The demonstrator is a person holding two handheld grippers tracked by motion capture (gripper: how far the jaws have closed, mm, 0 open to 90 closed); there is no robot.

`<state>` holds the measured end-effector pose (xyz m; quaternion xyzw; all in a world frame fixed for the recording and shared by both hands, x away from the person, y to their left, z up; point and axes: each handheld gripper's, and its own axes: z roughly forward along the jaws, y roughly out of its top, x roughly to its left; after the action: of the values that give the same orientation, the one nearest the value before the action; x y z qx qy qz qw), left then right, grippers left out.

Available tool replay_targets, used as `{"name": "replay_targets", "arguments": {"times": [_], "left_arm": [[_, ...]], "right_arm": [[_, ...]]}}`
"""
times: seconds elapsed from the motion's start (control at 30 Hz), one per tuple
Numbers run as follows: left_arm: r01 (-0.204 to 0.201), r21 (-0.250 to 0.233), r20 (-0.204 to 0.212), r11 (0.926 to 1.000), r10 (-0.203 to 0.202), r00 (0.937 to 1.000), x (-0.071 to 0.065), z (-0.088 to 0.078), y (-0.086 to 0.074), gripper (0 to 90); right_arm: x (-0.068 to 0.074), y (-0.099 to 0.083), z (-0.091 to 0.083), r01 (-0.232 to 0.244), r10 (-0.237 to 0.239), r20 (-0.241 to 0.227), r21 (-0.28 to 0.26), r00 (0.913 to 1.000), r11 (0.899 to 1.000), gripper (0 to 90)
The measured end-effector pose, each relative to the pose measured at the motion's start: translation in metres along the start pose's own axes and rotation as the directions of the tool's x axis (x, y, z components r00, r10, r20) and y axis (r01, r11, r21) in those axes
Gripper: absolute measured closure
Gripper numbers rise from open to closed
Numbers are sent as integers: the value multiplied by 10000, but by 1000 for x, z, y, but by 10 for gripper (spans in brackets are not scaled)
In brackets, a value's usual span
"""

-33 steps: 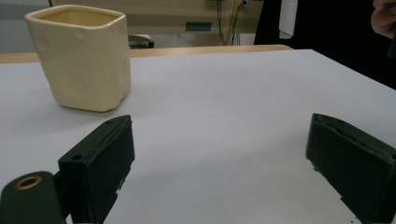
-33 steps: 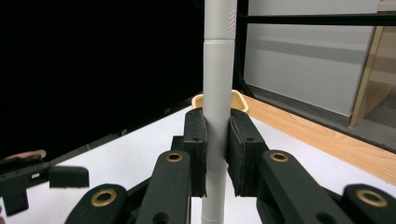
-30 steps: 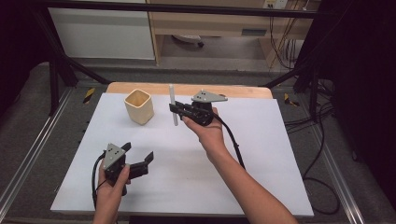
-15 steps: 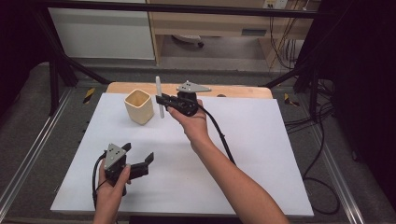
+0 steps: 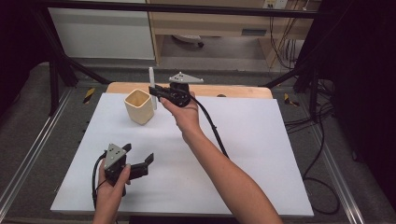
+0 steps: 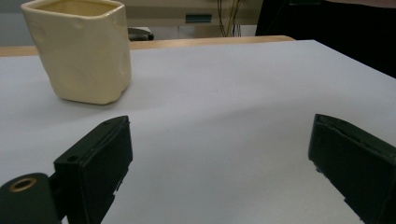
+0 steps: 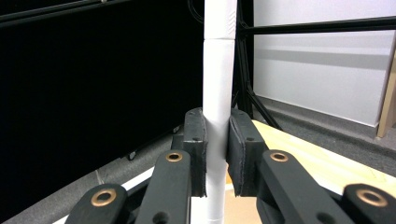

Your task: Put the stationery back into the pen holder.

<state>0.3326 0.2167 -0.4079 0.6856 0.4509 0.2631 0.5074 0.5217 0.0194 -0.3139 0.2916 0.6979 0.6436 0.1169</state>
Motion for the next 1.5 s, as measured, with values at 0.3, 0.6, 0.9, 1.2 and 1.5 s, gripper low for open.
{"name": "replay_targets", "arguments": {"times": [0.3,0.6,0.9,1.2,1.5], "left_arm": [[36,-33,-34,10000,-36,10000,-1,0,0,70],[41,-49,-2,10000,-41,10000,-2,1,0,71],[27,-28,-54,10000,-27,10000,-1,0,0,72],[28,-31,-81,10000,-29,10000,-1,1,0,74],[50,-37,-93,10000,-51,9999,0,0,0,74]], "right_arm": [[2,9,13,-49,49,-23,-126,10000,9999,787],[7,11,26,68,-68,-74,-15,9999,10000,787],[9,14,40,185,-185,-3,58,9998,9998,787],[13,16,48,284,-283,-117,85,9995,9996,787],[16,17,55,317,-319,-186,-77,9993,9995,787]]}}
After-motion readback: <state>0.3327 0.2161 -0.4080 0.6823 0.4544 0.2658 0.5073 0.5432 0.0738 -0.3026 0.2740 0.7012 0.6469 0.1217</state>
